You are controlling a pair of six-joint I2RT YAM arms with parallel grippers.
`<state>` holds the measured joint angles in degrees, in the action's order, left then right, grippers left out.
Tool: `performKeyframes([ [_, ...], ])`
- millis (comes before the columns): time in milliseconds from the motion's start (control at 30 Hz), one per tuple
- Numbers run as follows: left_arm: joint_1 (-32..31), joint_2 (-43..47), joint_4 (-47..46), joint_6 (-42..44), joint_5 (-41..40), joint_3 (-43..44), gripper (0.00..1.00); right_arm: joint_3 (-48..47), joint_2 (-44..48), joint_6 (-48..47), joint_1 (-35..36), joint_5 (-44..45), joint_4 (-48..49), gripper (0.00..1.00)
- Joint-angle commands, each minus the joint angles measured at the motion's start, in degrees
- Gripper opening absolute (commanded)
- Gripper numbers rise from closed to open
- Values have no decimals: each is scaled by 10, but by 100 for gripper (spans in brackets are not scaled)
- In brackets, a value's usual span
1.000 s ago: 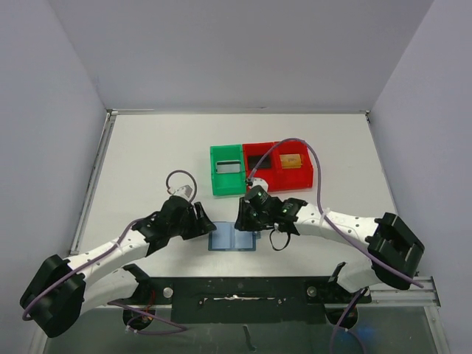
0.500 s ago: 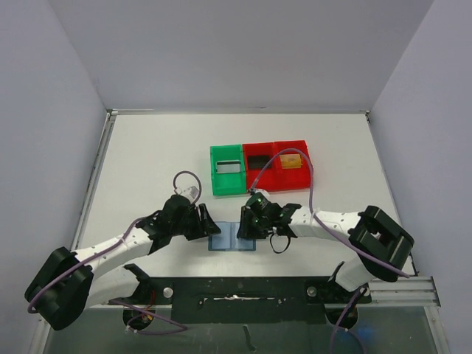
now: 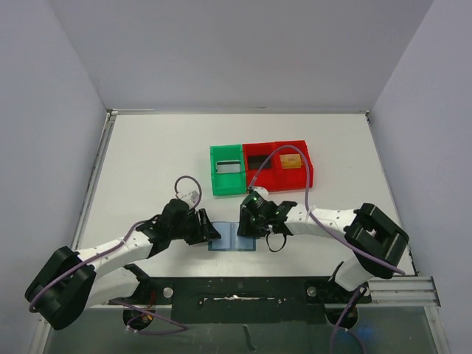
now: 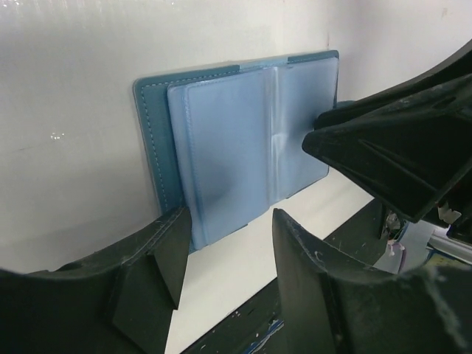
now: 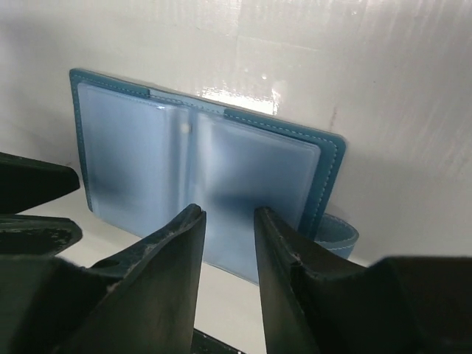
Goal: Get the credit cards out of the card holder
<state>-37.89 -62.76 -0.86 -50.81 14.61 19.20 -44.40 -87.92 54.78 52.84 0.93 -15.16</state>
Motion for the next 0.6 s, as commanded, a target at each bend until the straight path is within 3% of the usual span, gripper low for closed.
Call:
performKeyframes([
  [0,-1,-25,-59,-1,35,1,44,-28,-23,2,17,34,-31,34],
  [200,-4,-11,-33,-8,-5,17,36,-43,17,-17,27,56,-33,36],
  [333,-2,55,70,0,-93,60,45,-49,96,-57,27,104,-33,42],
  [500,12,153,232,42,-233,152,71,-54,229,-155,7,221,-42,75],
  [567,31,168,287,79,-287,207,77,-54,279,-201,-17,279,-44,88],
])
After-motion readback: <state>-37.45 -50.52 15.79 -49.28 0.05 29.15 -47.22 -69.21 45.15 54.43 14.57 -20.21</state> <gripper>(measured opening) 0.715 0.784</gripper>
